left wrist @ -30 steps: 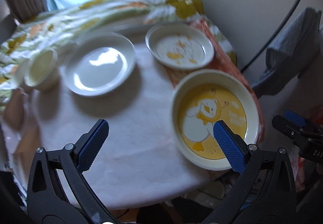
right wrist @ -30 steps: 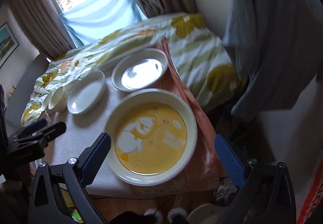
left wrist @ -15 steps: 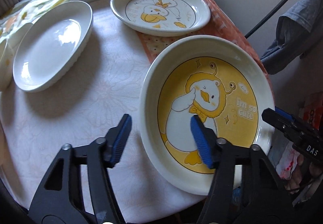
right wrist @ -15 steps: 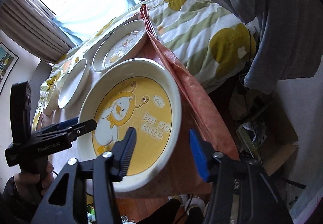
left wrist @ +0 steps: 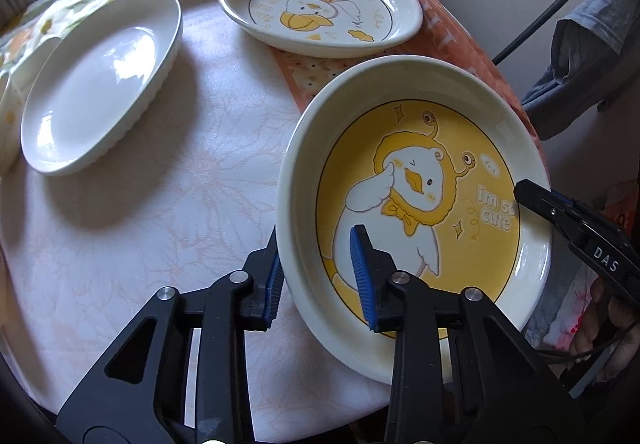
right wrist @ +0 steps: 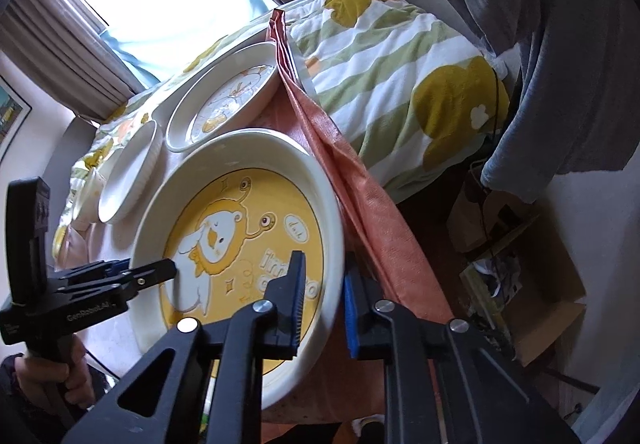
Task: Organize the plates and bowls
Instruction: 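Carry the yellow duck plate beside the pink dish, lower it, open right gripper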
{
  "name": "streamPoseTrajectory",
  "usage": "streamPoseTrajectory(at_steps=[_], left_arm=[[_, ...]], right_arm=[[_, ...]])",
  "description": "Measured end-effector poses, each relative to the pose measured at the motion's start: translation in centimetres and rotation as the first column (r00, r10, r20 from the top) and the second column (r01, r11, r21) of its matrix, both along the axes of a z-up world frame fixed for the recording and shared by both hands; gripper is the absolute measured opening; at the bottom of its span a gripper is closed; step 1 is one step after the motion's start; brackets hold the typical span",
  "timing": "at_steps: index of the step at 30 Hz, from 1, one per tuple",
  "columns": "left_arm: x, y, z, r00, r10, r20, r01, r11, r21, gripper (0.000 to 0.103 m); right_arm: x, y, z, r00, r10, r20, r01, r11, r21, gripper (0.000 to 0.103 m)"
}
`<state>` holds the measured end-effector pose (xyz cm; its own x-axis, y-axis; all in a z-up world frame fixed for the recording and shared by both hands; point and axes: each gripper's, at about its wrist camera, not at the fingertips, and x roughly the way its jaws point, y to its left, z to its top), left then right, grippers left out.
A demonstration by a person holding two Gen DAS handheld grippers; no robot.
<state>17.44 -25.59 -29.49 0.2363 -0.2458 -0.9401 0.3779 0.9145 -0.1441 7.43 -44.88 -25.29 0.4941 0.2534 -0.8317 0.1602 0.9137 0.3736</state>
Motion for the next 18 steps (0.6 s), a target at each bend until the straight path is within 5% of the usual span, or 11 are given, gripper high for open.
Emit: streamPoseTrajectory(at_steps=[7,18], left_arm=[[-0.6,0.0,0.2,0.999,-0.006,0.031,0.006,1.0,0.0,0.028],[-0.9,1.5,0.9,0.997,0.033,0.064,-0.033,0.999,-0.01,0.028]], right_arm=[[0.4,1.3,0.2,0.997,0.076,0.002,-0.075,0.984,-0.162,0.015],[1.0,3.0,0.9,0.989,0.142,0.031,-0.131,0.965,-0.227,0.015]])
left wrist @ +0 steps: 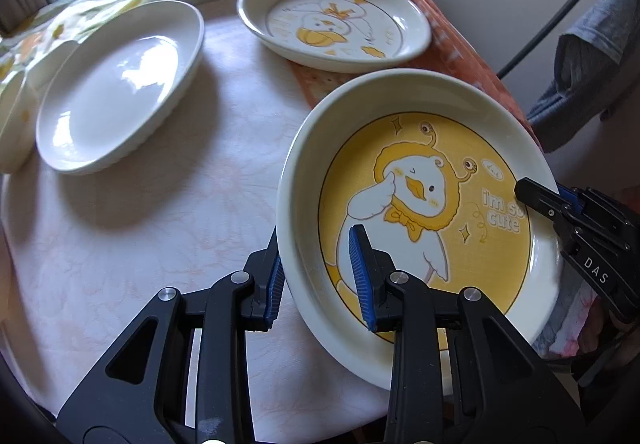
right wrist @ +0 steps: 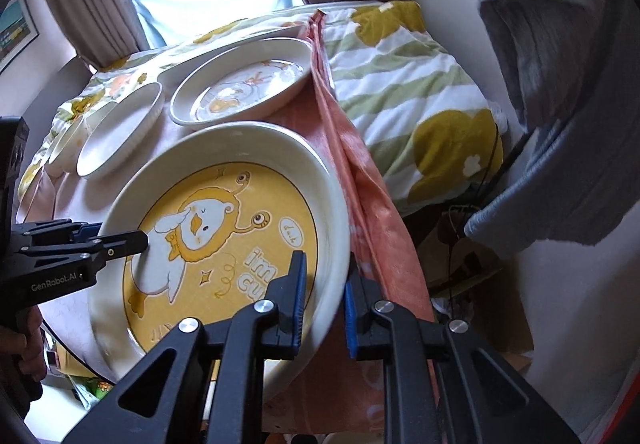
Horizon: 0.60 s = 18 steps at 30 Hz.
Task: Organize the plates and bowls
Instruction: 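Carry the yellow duck plate beside the pink dish, lower it, open right gripper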
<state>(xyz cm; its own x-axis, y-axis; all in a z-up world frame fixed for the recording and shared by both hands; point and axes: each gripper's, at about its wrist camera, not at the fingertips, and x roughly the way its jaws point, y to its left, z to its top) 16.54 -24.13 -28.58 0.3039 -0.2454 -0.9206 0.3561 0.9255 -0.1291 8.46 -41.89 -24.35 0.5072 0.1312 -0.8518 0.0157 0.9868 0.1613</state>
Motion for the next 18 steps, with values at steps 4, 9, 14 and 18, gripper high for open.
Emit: streamPoseTrajectory(at_steps=[4,9,14,18], left_arm=[[0.1,1.2,0.6,0.999,0.033,0.012,-0.033,0.999,-0.003,0.028],[-0.5,3.7,2.0,0.994,0.101,0.039,-0.1,0.995,-0.016,0.028],[-1.7,7.4,3.9,0.98,0.185,0.077,-0.185,0.983,-0.016,0.028],[-2.5,11.3,5.0,0.961,0.259,0.092,-0.259,0.966,-0.017,0.028]], right_arm=[[0.5,0.9,0.4,1.0,0.028,0.014,-0.028,1.0,0.006,0.015],[1.2,2.9,1.1,0.995,0.089,0.036,-0.089,0.996,0.002,0.016],[2.1,5.6,2.6,0.983,0.166,0.073,-0.167,0.986,0.01,0.016],[2.8,9.0,3.9,0.964,0.247,0.103,-0.249,0.968,0.014,0.016]])
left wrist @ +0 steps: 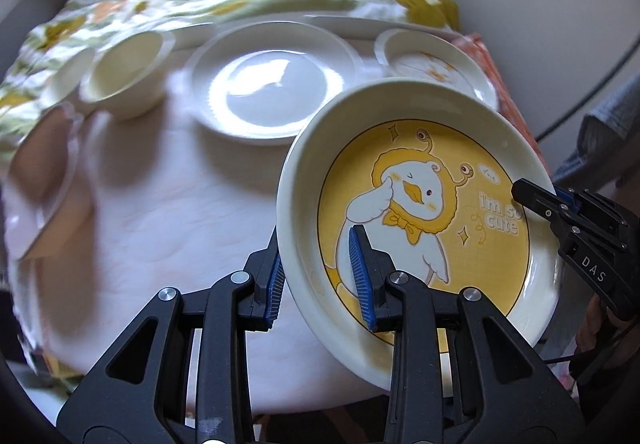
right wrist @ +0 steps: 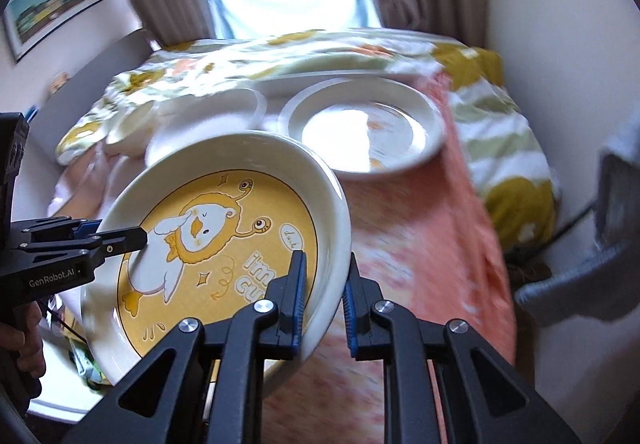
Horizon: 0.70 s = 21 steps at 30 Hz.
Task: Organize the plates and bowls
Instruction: 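Carry the yellow duck plate beside the pink dish, lower it, open right gripper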
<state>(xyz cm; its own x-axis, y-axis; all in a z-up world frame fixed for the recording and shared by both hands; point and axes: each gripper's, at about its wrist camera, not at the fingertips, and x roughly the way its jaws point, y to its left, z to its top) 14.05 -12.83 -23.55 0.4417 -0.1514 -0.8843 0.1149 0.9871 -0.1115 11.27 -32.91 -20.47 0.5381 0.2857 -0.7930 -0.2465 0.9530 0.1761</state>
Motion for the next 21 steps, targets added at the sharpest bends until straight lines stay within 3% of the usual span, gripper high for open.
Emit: streamPoseTrajectory(at_steps=[5,11,21], left_arm=[[-1.3,5.7,0.5,0.997,0.083,0.003,-0.083,0.996,0.025,0.028],[-1.9,11.7,-1.6,0.991,0.133,-0.025,-0.132,0.991,0.034,0.028],[-1.9,16.5,-5.1,0.997,0.082,-0.014,-0.081,0.996,0.032,0.028]], right_arm=[[0.4,5.4,0.5,0.995,0.098,0.0,-0.098,0.995,0.014,0.016],[0.1,11.8,-1.1,0.987,0.156,-0.03,-0.156,0.988,0.015,0.016],[0.3,17.8,-4.9,0.99,0.133,-0.057,-0.134,0.991,-0.023,0.016]])
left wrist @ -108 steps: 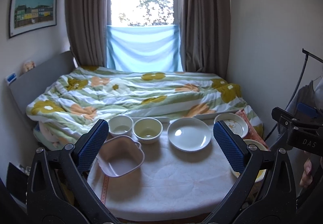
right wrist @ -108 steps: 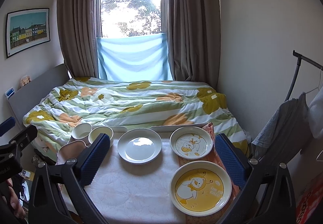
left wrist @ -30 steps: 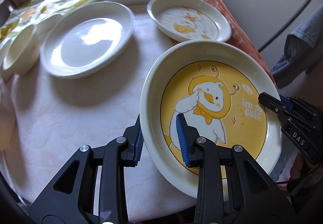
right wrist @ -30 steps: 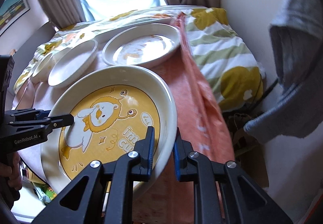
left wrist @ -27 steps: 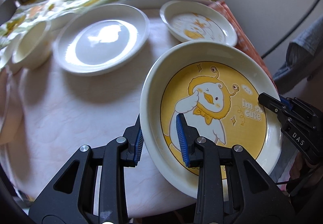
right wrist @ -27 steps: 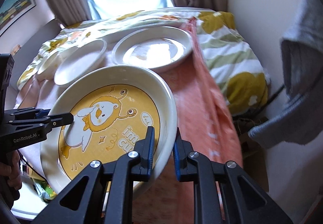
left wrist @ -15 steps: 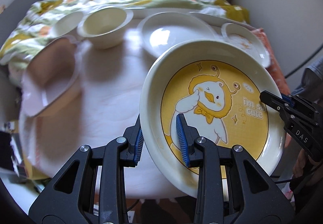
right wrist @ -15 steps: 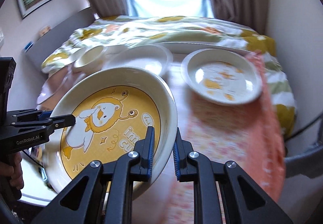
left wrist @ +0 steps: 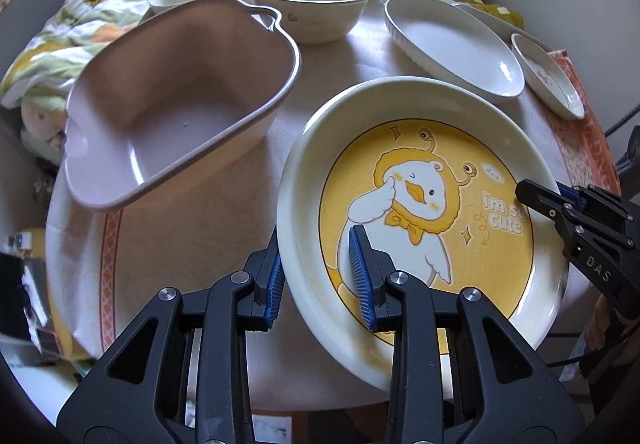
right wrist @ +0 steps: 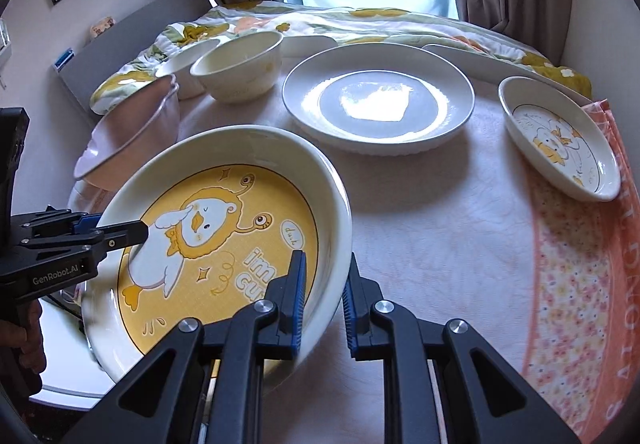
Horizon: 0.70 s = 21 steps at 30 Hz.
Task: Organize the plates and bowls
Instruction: 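Carry the yellow duck plate beside the pink dish, lower it, open right gripper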
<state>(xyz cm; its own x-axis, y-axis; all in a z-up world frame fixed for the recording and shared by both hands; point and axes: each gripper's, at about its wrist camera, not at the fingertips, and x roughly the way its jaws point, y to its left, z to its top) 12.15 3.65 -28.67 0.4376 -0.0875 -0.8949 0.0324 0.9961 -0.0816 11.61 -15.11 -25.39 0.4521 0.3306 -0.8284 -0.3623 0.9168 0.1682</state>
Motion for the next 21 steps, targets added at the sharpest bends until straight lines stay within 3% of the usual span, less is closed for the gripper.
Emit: streamPoseTrajectory(at_steps=[16,21], left_arm=[[-0.1,0.6,-0.6,0.999,-0.049,0.012,0.049,0.999,0.0,0.028],[-0.3,1.2,-0.1,1.0,0.004,0.021,-0.005,0.999,0.053,0.028]], right_arm=[[-0.4,0.3,-0.7,0.997,-0.082,-0.016,0.082,0.997,-0.012,0.016],[-0.4,-0.7,-0.7,0.991,-0.123,-0.048,0.124,0.992,0.032,0.016]])
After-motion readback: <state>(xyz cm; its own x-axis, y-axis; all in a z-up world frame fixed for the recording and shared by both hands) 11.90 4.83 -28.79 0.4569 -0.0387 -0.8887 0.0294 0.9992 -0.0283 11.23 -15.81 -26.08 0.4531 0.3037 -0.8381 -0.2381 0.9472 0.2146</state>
